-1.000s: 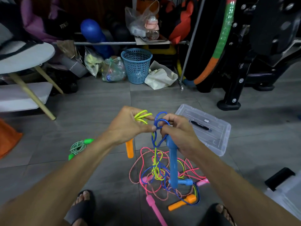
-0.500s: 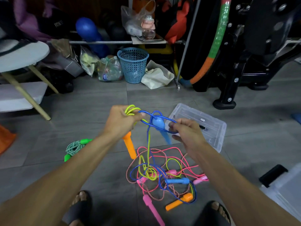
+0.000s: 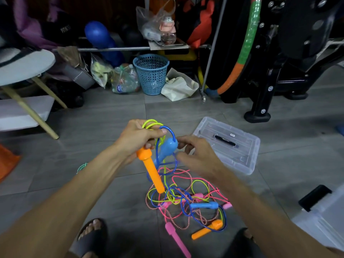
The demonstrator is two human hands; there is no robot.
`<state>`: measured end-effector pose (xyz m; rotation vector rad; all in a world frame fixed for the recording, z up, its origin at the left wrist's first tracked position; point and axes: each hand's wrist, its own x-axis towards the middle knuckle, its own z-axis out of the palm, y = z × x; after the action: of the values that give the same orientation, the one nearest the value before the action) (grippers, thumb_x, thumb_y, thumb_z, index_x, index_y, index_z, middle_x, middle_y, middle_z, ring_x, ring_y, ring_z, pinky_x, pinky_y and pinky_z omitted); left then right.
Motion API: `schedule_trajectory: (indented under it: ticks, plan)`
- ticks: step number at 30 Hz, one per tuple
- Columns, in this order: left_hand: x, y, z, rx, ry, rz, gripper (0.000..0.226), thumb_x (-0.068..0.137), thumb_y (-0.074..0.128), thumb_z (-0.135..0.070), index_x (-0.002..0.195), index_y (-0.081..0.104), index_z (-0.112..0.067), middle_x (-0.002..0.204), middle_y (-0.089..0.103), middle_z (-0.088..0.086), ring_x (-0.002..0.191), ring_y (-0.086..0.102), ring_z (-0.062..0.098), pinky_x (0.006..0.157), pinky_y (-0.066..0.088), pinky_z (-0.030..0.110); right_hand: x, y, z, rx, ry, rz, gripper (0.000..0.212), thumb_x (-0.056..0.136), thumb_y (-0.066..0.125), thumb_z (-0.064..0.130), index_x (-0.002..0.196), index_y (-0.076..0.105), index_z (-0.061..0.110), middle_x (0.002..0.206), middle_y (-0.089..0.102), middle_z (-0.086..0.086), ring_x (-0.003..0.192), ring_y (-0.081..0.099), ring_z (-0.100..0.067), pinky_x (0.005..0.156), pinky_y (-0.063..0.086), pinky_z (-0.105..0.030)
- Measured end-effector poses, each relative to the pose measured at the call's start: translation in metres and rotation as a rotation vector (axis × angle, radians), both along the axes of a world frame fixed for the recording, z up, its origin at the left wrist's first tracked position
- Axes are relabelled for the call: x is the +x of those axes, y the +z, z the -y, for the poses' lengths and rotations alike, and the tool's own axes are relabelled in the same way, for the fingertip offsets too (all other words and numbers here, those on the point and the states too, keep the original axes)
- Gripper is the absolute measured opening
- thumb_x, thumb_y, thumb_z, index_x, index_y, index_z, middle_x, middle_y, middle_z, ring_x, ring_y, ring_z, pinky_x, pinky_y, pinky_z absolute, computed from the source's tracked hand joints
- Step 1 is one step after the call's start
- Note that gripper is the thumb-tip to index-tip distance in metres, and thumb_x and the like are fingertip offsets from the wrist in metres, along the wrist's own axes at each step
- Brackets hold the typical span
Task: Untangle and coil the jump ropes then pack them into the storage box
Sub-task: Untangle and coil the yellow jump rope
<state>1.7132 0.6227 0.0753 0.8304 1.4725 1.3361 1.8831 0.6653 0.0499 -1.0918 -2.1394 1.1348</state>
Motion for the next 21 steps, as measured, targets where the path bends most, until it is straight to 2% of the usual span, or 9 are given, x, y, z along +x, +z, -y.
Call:
schedule_trajectory:
  ticks: [2,4,6,8,10,13,17,19,21]
  plan:
    - [0.001,0.002,0.0,0.009,-0.045,0.025,0.023,0.081,0.067,0.0,0.068,0.051,-0.01,0.036,0.039,-0.002,0.028,0.029,0.006,0.043,0.031,0.02,-0.003,0.001,0.003,-0.091,0.058,-0.039,0.02,0.078,0.072,0.023,0.097,0.071,0.02,0.088,0.066,-0.004,0.062,0.048,-0.014,0.061,0.044,-0.031]
    - [0.001,0.003,-0.001,0.01,-0.063,0.042,0.022,0.081,0.066,-0.001,0.068,0.051,-0.009,0.033,0.038,-0.004,0.027,0.029,0.006,0.042,0.031,0.02,-0.006,0.006,0.006,-0.1,0.075,-0.085,0.012,0.08,0.072,0.021,0.091,0.07,0.019,0.086,0.067,-0.011,0.06,0.047,-0.016,0.06,0.045,-0.038]
    - [-0.001,0.002,-0.002,-0.004,-0.05,0.009,0.02,0.081,0.068,-0.003,0.07,0.051,-0.008,0.034,0.04,-0.005,0.028,0.029,0.006,0.043,0.031,0.021,-0.005,0.013,0.003,-0.102,0.058,-0.147,0.007,0.082,0.071,0.019,0.088,0.067,0.019,0.078,0.068,-0.01,0.062,0.051,-0.01,0.061,0.046,-0.034]
    - [-0.006,0.001,-0.002,-0.021,-0.026,-0.063,0.021,0.079,0.071,-0.004,0.07,0.053,-0.008,0.036,0.041,-0.005,0.028,0.029,0.007,0.048,0.029,0.024,0.002,0.026,-0.006,-0.131,-0.013,-0.199,0.009,0.084,0.069,0.024,0.088,0.062,0.021,0.078,0.071,-0.004,0.067,0.056,-0.007,0.061,0.042,-0.022]
    - [-0.009,0.001,-0.002,-0.022,-0.027,-0.107,0.023,0.075,0.075,-0.005,0.066,0.054,-0.009,0.041,0.042,0.002,0.03,0.029,0.009,0.051,0.026,0.026,0.011,0.036,-0.019,-0.103,-0.038,-0.161,0.013,0.085,0.066,0.029,0.09,0.058,0.021,0.075,0.071,-0.001,0.063,0.055,-0.008,0.059,0.039,-0.019]
    - [-0.01,0.005,0.001,-0.014,-0.063,-0.148,0.013,0.073,0.078,-0.009,0.078,0.067,-0.005,0.06,0.045,0.012,0.032,0.03,0.01,0.051,0.026,0.025,0.018,0.026,-0.037,0.068,-0.153,0.053,0.024,0.082,0.067,0.036,0.099,0.058,0.021,0.076,0.063,-0.001,0.068,0.055,-0.014,0.063,0.041,-0.024]
    - [-0.011,0.012,0.011,0.008,-0.207,-0.227,0.013,0.082,0.069,-0.004,0.093,0.069,0.003,0.04,0.043,0.001,0.031,0.031,0.007,0.04,0.025,0.014,0.012,0.004,-0.062,0.149,-0.351,0.424,0.037,0.079,0.066,0.044,0.112,0.059,0.029,0.1,0.063,-0.002,0.103,0.057,-0.029,0.09,0.044,-0.041]
    - [-0.012,0.015,0.017,0.006,-0.287,-0.256,0.009,0.085,0.063,-0.001,0.093,0.068,0.003,0.036,0.042,-0.006,0.03,0.031,0.005,0.037,0.024,0.012,0.001,-0.004,-0.073,0.285,-0.307,0.62,0.045,0.079,0.064,0.049,0.12,0.056,0.034,0.115,0.062,-0.002,0.117,0.052,-0.028,0.101,0.034,-0.045]
    - [-0.012,0.015,0.02,0.004,-0.35,-0.258,0.009,0.088,0.059,0.0,0.092,0.067,0.002,0.035,0.043,-0.006,0.03,0.03,0.004,0.037,0.024,0.014,-0.013,-0.019,-0.077,0.415,-0.142,0.744,0.066,0.081,0.062,0.051,0.139,0.039,0.03,0.139,0.046,-0.001,0.136,0.034,-0.023,0.111,0.014,-0.055]
